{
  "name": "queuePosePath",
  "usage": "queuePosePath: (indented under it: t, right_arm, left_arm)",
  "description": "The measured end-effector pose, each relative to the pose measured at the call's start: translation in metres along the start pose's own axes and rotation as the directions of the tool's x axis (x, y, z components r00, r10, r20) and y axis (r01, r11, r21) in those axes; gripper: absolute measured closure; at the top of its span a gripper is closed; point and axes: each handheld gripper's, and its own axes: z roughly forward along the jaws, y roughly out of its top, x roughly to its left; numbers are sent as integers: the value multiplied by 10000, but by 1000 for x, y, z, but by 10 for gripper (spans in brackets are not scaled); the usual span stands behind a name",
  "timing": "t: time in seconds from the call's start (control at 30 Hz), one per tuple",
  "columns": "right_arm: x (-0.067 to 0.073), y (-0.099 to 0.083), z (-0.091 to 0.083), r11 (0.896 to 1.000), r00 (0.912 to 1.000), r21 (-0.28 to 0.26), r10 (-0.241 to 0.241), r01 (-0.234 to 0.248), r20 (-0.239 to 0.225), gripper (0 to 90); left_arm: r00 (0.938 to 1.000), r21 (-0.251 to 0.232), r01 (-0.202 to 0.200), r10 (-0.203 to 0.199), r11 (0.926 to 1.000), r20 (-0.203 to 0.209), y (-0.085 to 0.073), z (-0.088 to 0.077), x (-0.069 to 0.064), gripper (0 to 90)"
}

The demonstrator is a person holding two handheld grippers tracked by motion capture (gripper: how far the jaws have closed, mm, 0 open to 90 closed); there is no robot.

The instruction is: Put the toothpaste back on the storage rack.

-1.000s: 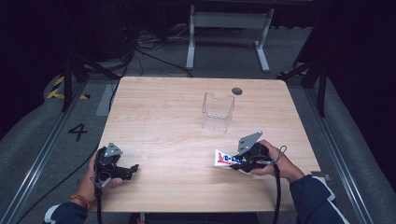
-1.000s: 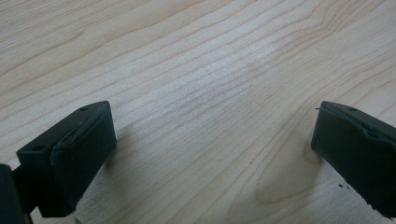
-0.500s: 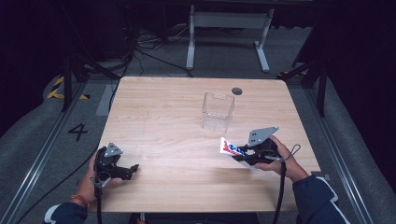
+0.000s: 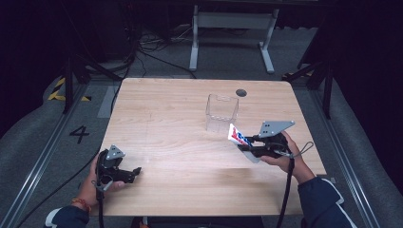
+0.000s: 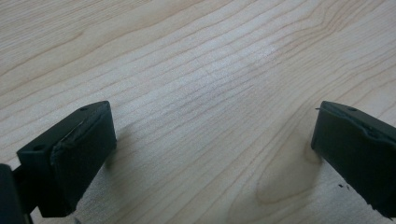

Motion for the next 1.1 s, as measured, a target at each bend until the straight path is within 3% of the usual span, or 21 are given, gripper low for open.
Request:
queuePosePath:
  t: [0.27, 1.1]
  right_arm:
    - [-9, 16, -8, 9982, 9986, -592, 115, -85, 509, 681]
    - [-22, 46, -9, 9853, 9956, -1679, 460, -318, 813, 683]
  left_arm:
    - [10000, 0, 23, -23, 10000, 7, 0, 0, 0, 3]
    - [10000, 3, -8, 8, 10000, -11, 0, 0, 0, 3]
